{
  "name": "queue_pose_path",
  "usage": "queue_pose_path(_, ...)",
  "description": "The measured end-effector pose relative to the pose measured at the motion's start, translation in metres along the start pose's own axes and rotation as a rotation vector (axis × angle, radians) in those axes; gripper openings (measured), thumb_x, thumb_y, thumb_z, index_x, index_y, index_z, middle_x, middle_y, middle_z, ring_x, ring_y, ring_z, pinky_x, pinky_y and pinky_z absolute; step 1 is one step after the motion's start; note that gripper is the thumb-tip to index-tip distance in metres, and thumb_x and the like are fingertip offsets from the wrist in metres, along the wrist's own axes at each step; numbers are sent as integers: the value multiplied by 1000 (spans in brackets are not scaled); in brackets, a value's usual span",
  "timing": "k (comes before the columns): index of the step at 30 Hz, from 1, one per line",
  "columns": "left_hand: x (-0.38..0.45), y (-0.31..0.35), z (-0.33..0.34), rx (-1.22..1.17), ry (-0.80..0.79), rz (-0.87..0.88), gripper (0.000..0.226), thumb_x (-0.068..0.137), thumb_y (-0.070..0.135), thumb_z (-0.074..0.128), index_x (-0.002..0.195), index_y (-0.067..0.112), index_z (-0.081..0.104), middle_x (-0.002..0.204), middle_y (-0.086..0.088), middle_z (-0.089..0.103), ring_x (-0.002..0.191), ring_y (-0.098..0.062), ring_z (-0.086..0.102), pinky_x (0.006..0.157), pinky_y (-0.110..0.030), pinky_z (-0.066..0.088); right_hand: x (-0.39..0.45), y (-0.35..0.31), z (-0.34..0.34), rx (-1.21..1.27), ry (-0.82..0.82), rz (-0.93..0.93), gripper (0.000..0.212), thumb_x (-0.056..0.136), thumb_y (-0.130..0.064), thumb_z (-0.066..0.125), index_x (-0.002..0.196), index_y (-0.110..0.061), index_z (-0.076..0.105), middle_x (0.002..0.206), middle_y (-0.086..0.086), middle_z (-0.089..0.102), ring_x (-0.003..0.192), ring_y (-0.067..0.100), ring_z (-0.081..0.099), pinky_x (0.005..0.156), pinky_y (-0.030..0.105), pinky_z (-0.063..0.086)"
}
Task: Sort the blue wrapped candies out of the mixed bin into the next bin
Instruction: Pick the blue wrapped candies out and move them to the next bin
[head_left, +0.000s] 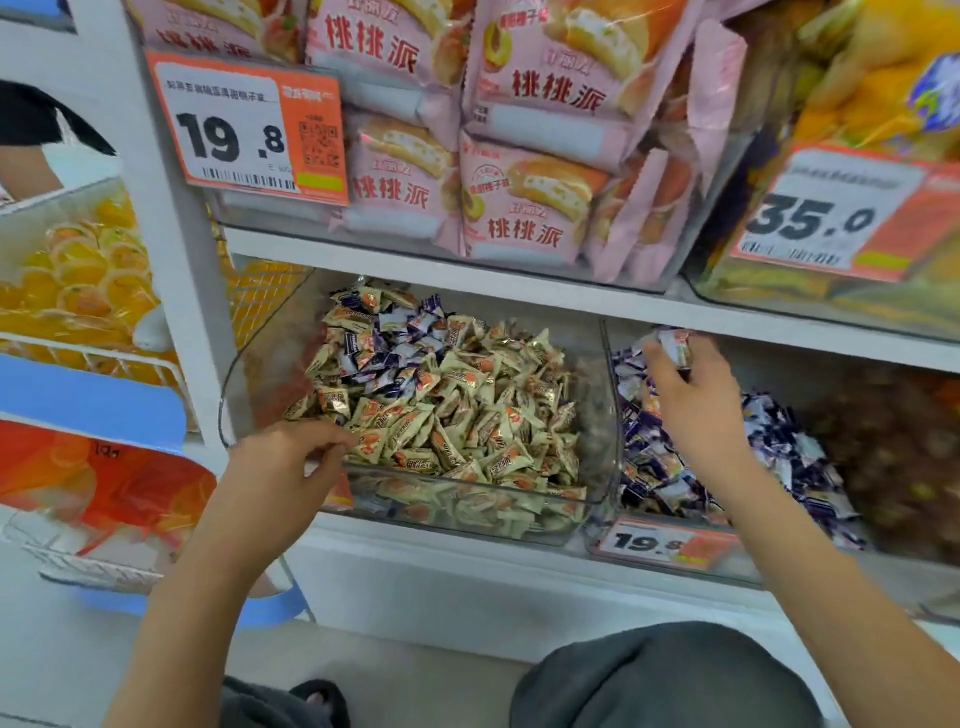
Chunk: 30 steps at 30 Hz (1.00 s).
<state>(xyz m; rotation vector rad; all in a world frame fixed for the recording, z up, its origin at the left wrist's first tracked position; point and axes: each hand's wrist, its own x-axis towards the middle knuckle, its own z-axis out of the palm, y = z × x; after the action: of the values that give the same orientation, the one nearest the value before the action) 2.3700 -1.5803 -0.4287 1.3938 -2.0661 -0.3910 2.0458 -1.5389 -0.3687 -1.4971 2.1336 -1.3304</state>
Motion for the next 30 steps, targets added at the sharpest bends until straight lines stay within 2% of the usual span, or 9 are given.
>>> queue_pose_path(2, -1, 2, 3, 21, -3, 23, 18, 84, 4, 63, 94, 16, 74, 90, 3, 71, 77, -11, 59, 69, -24, 44, -1, 25, -13, -73, -182, 157, 57, 97, -41, 41, 145, -14, 28, 132, 12, 51, 115, 35, 52, 87, 44, 45)
queue_pose_path(7, -1, 7, 4, 40, -7, 4, 19, 86, 6, 62, 96, 17, 74, 92, 5, 70, 78, -9, 57, 65, -15, 38, 18, 74, -24, -456, -317, 16, 62, 91, -61, 30, 147, -42, 11, 157, -7, 15, 145, 26, 6, 113, 53, 12)
queue_pose_path(11, 2, 10, 6, 46, -23, -6, 19, 86, 5, 62, 96, 17, 73, 89, 4, 70, 75, -9, 56, 65, -17, 39, 10, 95, 8, -803, -730, -74, 57, 95, -59, 18, 144, -49, -9, 154, -17, -19, 140, 14, -27, 108, 62, -16)
queue_pose_path(15, 2, 12, 7, 30, -28, -18, 21, 85, 4, 63, 96, 18, 73, 85, 5, 67, 73, -10, 55, 64, -18, 39, 25, 99, 16, -782, -775, 19, 57, 96, -57, 22, 144, -48, -9, 153, -17, -22, 138, 15, -31, 104, 64, -19)
queue_pose_path(18, 1, 10, 4, 24, -15, -23, 23, 85, 5, 63, 96, 22, 73, 89, 5, 68, 74, -12, 58, 64, -23, 44, 23, 89, 10, -735, -686, 16, 55, 98, -50, 32, 145, -49, 4, 157, -12, -6, 144, 17, -17, 107, 65, -14)
queue_pose_path(20, 0, 7, 2, 54, 2, -39, 22, 85, 7, 63, 96, 23, 74, 94, 5, 70, 76, -14, 60, 68, -28, 48, 5, 75, 8, -780, -359, -203, 42, 96, -30, 44, 137, -40, 41, 151, -4, 33, 143, 19, 23, 109, 64, 2)
queue_pose_path(22, -3, 3, 0, 70, 22, -68, 20, 85, 8, 63, 96, 22, 74, 96, 4, 71, 80, -17, 64, 71, -31, 50, -13, 55, 8, -726, 10, -426, 29, 87, -13, 46, 106, -19, 67, 110, 4, 68, 108, 27, 61, 101, 55, 33)
queue_pose_path(24, -5, 0, -4, 66, 48, -116, 19, 85, 8, 63, 96, 19, 73, 98, 1, 72, 85, -21, 65, 74, -33, 50, -25, 26, 15, -652, 169, -513, 32, 80, -15, 36, 88, -11, 67, 84, 6, 68, 81, 30, 64, 78, 42, 48)
queue_pose_path(30, -9, -9, -19, 43, 102, -159, 23, 84, 4, 62, 99, 17, 73, 95, 0, 71, 80, -19, 62, 71, -30, 48, -26, -57, 98, -452, -238, -701, 22, 87, -9, 49, 101, -15, 65, 95, 2, 66, 86, 21, 60, 70, 37, 55)
